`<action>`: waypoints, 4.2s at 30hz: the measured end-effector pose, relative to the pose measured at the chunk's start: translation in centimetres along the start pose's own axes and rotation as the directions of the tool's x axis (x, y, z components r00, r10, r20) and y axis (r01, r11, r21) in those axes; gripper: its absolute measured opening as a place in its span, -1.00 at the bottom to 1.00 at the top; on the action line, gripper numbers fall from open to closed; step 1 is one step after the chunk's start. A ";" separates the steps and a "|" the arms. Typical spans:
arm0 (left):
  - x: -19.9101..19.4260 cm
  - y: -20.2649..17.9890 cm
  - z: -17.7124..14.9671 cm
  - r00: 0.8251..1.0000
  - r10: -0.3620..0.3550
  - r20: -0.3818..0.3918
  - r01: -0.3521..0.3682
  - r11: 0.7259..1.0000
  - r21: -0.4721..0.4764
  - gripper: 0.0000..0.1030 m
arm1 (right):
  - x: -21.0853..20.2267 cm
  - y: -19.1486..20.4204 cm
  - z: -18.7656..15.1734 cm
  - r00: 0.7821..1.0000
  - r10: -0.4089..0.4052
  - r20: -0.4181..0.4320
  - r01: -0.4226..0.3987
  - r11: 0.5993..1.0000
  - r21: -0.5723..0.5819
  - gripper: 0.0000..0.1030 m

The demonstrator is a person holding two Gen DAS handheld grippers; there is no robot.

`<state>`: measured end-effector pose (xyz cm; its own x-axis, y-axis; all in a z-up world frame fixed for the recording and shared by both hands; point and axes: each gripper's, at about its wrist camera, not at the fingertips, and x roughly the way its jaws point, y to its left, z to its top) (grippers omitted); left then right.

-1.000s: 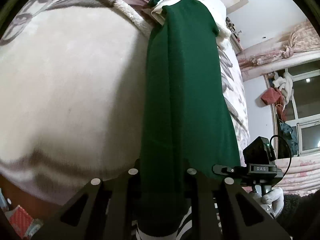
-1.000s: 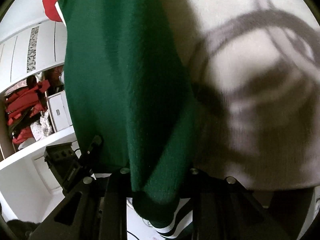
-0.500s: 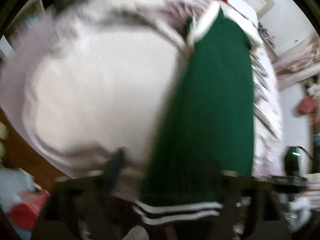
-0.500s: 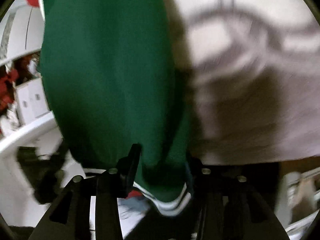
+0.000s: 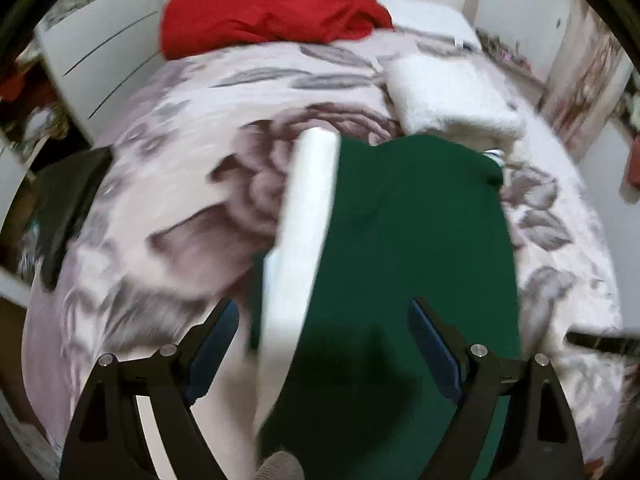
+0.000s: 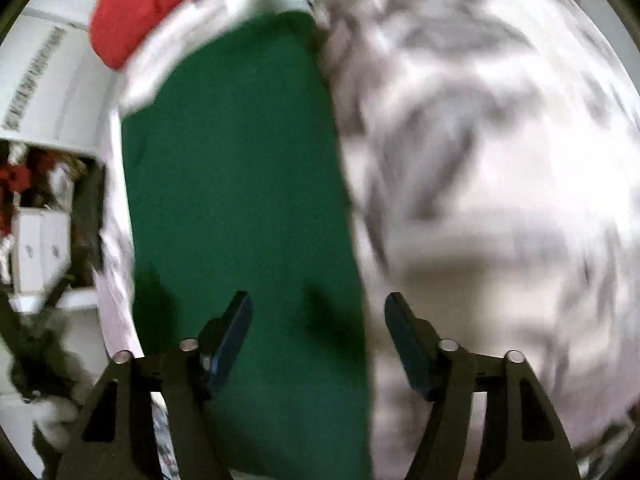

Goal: Fold large clothes

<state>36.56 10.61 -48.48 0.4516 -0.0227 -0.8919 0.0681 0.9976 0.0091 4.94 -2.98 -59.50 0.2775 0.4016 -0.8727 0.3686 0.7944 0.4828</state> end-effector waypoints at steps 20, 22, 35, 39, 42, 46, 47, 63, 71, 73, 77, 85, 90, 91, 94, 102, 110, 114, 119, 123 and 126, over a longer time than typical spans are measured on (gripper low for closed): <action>14.6 5.0 5.0 0.984 -0.007 -0.179 -0.040 0.965 -0.259 0.88 | 19.3 1.4 30.0 0.997 -0.020 -0.074 0.018 0.999 -0.029 -0.08; 13.4 5.9 5.1 0.983 -0.047 -0.175 -0.008 0.954 -0.301 0.87 | 19.1 1.3 30.6 0.995 0.001 -0.102 -0.004 1.000 -0.021 -0.08; 5.3 9.4 -4.6 0.915 -0.360 -0.179 0.265 0.875 -0.406 0.33 | 10.1 -3.7 16.3 0.965 0.181 -0.189 -0.171 0.983 0.069 0.17; 6.0 10.6 -5.8 0.943 -0.303 -0.136 0.231 0.894 -0.384 -0.16 | 11.8 -4.6 9.8 0.955 0.159 -0.252 -0.125 0.981 0.147 0.17; 4.1 12.6 -5.6 0.945 -0.306 -0.119 0.238 0.889 -0.391 -0.20 | 10.8 -4.4 5.2 0.955 0.154 -0.253 -0.115 0.980 0.162 0.17; -0.3 13.5 -6.5 0.885 -0.457 -0.085 0.383 0.821 -0.423 -0.11 | 9.0 -3.8 -0.5 0.952 0.135 -0.274 -0.091 0.982 0.166 0.17; -1.9 13.3 -7.5 0.871 -0.483 -0.083 0.411 0.812 -0.415 0.09 | 8.5 -3.6 -2.0 0.950 0.132 -0.283 -0.087 0.982 0.167 0.17; -9.5 7.0 -28.9 0.833 -0.428 -0.351 0.325 0.891 -0.316 -0.12 | 13.4 -5.6 -27.3 0.839 0.212 -0.501 -0.023 0.934 0.355 0.14; -12.8 6.4 -28.4 0.848 -0.468 -0.247 0.369 0.857 -0.359 -0.73 | 8.9 -3.5 -30.0 0.904 0.146 -0.401 -0.028 0.957 0.287 -0.89; -13.4 6.7 -28.9 0.853 -0.466 -0.234 0.367 0.855 -0.365 -0.73 | 7.0 -3.3 -29.7 0.908 0.157 -0.387 -0.040 0.955 0.294 -0.89; -11.5 6.7 -29.6 0.877 -0.398 -0.269 0.309 0.896 -0.318 -0.73 | 5.5 -2.3 -31.0 0.914 0.164 -0.370 -0.063 0.961 0.270 -0.90; -7.0 8.1 -31.1 0.855 -0.396 -0.334 0.293 0.901 -0.318 -0.64 | 13.9 -3.4 -31.5 0.879 0.132 -0.458 -0.013 0.967 0.254 -0.73; -8.7 11.6 -32.2 0.801 -0.540 -0.259 0.388 0.797 -0.463 -0.43 | 12.4 -5.4 -31.4 0.877 0.223 -0.426 -0.119 0.959 0.256 0.01; -8.1 12.2 -32.9 0.783 -0.569 -0.251 0.401 0.771 -0.495 -0.36 | 12.5 -5.7 -31.4 0.872 0.234 -0.429 -0.135 0.959 0.250 0.11; -5.6 12.0 -34.0 0.727 -0.647 -0.231 0.440 0.697 -0.566 -0.14 | 14.3 -6.7 -31.6 0.852 0.305 -0.426 -0.202 0.941 0.271 0.24; -3.6 10.6 -33.1 0.701 -0.673 -0.237 0.514 0.706 -0.487 0.12 | 20.0 -5.4 -31.8 0.767 0.471 -0.436 -0.371 0.880 0.297 0.53; -6.5 9.3 -32.0 0.752 -0.633 -0.180 0.541 0.750 -0.380 -0.37 | 19.2 -5.1 -33.3 0.767 0.525 -0.369 -0.420 0.846 0.329 -0.09; -8.9 8.9 -30.7 0.748 -0.650 -0.133 0.561 0.727 -0.397 -0.67 | 16.7 -3.5 -33.7 0.771 0.543 -0.332 -0.447 0.833 0.326 -0.36; -11.5 8.8 -27.7 0.713 -0.698 -0.061 0.591 0.646 -0.483 -0.68 | 13.1 -2.3 -32.6 0.738 0.609 -0.290 -0.494 0.781 0.382 -0.51; -13.5 9.7 -23.7 0.696 -0.717 0.013 0.626 0.599 -0.500 -0.68 | 9.2 -0.3 -31.4 0.710 0.660 -0.247 -0.540 0.735 0.411 -0.54; -14.1 10.4 -19.6 0.671 -0.738 0.072 0.657 0.547 -0.519 -0.68 | 4.8 -0.1 -27.9 0.685 0.701 -0.201 -0.585 0.693 0.422 -0.56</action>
<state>13.49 22.60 -44.67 0.3171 -0.7560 -0.5726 -0.1281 0.5641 -0.8157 -18.49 11.55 -65.80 0.2702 0.9230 -0.2740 0.4676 0.1229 0.8753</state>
